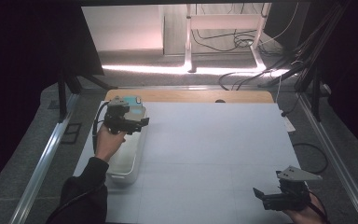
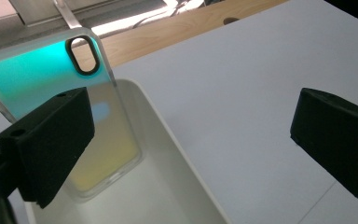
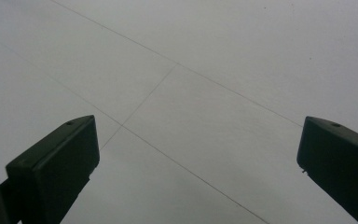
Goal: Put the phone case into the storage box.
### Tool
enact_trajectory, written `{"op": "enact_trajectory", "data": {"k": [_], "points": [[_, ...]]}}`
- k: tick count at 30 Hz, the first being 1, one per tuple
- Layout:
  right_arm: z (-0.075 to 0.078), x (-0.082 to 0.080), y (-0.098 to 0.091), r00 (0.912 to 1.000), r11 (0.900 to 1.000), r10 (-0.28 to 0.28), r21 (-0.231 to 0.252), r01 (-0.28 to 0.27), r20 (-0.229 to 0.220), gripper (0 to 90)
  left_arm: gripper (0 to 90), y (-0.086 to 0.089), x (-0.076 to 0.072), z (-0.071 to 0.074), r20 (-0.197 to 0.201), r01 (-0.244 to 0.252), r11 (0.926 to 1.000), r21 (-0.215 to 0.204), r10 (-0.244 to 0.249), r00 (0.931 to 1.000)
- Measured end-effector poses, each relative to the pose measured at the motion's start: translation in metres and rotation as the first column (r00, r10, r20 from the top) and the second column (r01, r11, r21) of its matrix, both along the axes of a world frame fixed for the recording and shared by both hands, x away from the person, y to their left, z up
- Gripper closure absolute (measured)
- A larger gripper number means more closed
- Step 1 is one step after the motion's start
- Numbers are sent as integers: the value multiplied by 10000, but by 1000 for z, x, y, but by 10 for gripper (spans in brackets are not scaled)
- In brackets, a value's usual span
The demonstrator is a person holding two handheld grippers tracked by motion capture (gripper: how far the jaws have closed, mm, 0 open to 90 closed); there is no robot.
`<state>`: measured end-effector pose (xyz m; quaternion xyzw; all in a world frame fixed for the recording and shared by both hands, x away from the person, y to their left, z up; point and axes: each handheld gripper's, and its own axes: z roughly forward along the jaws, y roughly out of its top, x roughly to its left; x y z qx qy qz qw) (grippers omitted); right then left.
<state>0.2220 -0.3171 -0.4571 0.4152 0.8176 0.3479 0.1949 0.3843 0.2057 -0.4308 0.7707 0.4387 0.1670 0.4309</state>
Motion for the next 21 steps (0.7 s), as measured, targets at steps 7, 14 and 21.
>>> {"op": "enact_trajectory", "data": {"k": [7,14,21], "points": [[0,-1,1,10000,9999,64,-82,-63,57,0,1,0,-7,-1,213,287,9985,-457,-278,9994],[0,-1,1,10000,9999,66,-91,-66,25,0,0,-3,-16,-1,302,551,9978,-377,-540,9981],[0,0,1,10000,9999,89,-82,-89,1,0,0,-4,-24,-2,441,788,9956,-512,-766,9961]]}}
